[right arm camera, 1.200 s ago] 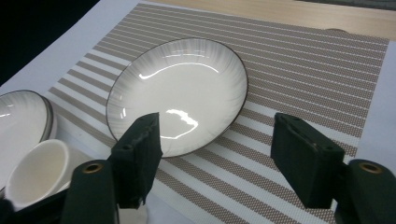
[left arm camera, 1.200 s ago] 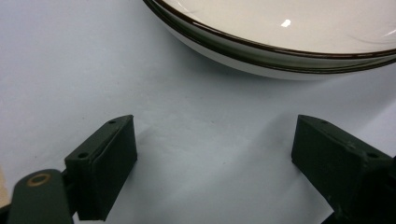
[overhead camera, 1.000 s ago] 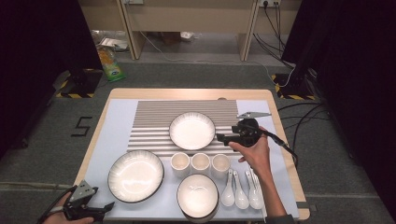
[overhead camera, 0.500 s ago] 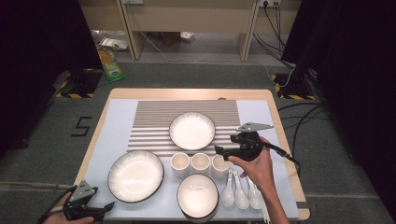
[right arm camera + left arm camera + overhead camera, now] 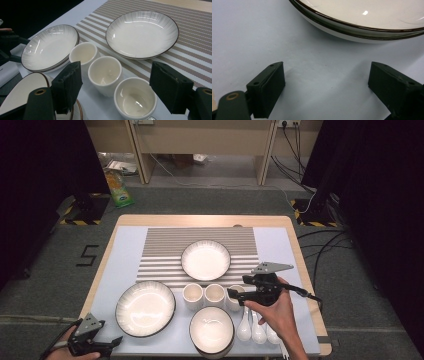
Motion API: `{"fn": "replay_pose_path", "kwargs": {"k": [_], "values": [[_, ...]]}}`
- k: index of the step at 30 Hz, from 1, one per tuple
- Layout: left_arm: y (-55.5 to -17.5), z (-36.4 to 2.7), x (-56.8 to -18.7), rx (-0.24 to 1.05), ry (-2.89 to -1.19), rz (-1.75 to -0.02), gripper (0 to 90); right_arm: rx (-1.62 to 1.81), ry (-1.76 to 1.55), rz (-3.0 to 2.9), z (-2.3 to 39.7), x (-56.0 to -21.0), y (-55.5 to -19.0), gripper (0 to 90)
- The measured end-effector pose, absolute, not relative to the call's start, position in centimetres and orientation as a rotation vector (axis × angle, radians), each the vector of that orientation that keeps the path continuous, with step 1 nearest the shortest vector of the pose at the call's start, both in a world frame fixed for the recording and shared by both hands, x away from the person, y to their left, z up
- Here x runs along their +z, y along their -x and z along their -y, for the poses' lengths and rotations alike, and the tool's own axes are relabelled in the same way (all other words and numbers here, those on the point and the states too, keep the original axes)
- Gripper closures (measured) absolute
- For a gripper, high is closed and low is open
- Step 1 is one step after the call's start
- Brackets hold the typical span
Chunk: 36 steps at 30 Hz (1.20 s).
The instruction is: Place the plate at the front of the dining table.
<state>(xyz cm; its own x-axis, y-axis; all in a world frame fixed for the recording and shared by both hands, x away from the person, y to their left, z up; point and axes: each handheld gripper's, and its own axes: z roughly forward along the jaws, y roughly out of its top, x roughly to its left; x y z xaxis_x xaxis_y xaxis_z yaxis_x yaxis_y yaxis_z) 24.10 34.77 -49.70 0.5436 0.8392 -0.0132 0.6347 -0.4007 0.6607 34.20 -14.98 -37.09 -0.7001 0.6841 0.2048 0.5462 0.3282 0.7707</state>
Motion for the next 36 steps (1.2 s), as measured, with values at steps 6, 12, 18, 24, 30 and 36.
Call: {"fn": "replay_pose_path", "kwargs": {"k": [6, 12, 18, 24, 30, 36], "values": [[-24.1, -34.8, -49.7, 0.43, -2.165, -1.185, 12.5, 1.311, -1.112, -2.438, 14.9, -37.0, -33.4, 26.1], [-24.1, -34.8, -49.7, 0.426, -2.163, -1.188, 12.5, 1.297, -1.078, -2.446, 14.5, -36.7, -32.6, 26.2], [-24.2, -34.7, -49.6, 0.424, -2.167, -1.194, 12.4, 1.317, -1.058, -2.464, 13.8, -36.5, -31.8, 26.3], [-24.2, -34.7, -49.6, 0.419, -2.167, -1.2, 12.2, 1.33, -1.04, -2.48, 13.4, -36.9, -31.2, 26.8], [-24.2, -34.6, -49.6, 0.42, -2.166, -1.202, 12.1, 1.332, -1.028, -2.492, 13.1, -37.0, -30.6, 27.0], [-24.2, -34.6, -49.7, 0.424, -2.163, -1.201, 12.0, 1.302, -0.968, -2.512, 12.0, -36.8, -29.7, 27.1]]}}
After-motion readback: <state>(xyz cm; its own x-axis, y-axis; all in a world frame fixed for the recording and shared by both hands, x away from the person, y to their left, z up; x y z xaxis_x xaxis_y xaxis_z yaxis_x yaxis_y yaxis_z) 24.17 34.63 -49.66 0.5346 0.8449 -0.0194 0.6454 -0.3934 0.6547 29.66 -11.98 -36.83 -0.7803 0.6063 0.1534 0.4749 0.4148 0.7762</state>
